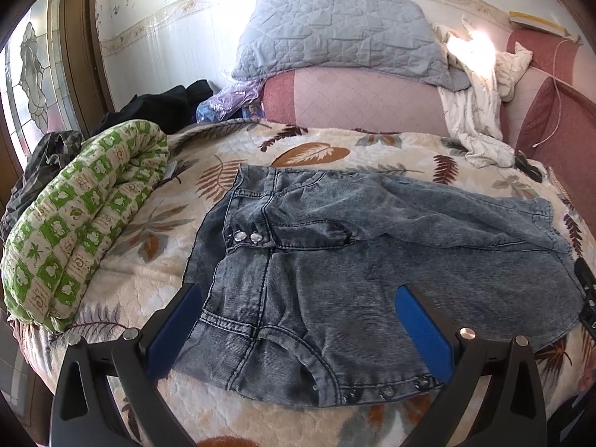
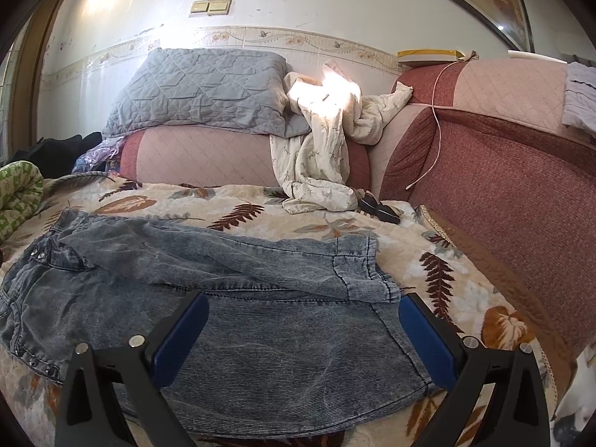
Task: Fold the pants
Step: 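Move both grippers toward the waistband of the blue jeans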
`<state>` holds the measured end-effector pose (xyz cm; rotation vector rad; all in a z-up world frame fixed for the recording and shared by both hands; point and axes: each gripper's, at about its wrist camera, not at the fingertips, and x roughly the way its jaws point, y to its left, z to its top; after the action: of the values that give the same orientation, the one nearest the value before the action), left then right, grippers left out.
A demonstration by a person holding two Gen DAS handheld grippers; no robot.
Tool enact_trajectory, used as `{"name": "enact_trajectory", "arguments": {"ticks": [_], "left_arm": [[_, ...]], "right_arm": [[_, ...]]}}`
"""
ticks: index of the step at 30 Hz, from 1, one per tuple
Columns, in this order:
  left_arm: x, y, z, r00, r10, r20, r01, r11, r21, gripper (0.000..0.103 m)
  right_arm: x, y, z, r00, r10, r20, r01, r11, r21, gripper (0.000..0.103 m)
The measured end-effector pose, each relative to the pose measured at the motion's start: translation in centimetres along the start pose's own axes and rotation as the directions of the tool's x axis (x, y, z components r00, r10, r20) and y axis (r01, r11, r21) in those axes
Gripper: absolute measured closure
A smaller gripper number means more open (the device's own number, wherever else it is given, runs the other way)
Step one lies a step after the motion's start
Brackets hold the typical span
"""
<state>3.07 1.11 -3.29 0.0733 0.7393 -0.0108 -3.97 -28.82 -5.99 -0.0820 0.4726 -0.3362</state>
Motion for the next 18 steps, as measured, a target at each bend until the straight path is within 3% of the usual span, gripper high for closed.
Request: {"name": "enact_trajectory", "arguments": {"ticks": [18], "left_arm": [[4.0, 0.4, -0.2, 0.999, -0.026, -0.041, 0.025, 1.000, -0.011, 0.000]], "right_arm": [[1.4, 2.2, -0.6, 1.000, -0.004, -0.025, 0.002, 0.995, -0.101, 0.000]]}}
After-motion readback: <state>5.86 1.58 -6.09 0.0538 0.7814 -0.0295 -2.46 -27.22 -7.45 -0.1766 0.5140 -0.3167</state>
